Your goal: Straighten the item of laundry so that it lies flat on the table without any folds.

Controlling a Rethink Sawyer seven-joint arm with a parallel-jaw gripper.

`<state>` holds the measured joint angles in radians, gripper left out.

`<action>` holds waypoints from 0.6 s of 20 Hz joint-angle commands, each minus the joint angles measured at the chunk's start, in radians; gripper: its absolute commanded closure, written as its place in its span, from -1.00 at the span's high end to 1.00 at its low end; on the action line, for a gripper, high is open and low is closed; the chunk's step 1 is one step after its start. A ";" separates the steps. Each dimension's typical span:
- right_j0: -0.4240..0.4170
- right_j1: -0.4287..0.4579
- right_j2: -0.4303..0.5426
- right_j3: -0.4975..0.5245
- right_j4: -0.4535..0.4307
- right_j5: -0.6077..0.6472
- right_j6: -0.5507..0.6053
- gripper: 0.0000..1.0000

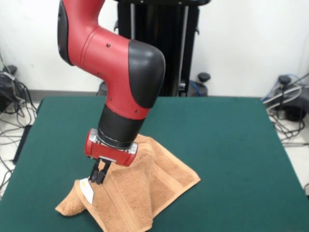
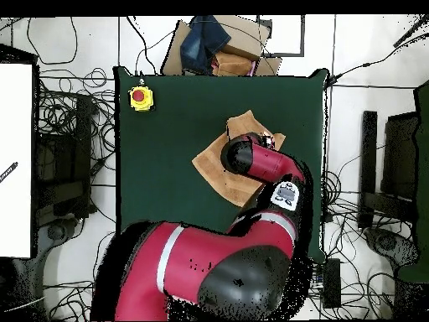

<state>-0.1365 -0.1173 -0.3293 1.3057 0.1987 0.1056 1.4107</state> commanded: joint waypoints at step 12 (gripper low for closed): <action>0.093 0.007 -0.005 0.119 0.018 0.030 0.238 -1.00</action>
<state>-0.0563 -0.1154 -0.3613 1.3353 0.1989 0.1056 1.4107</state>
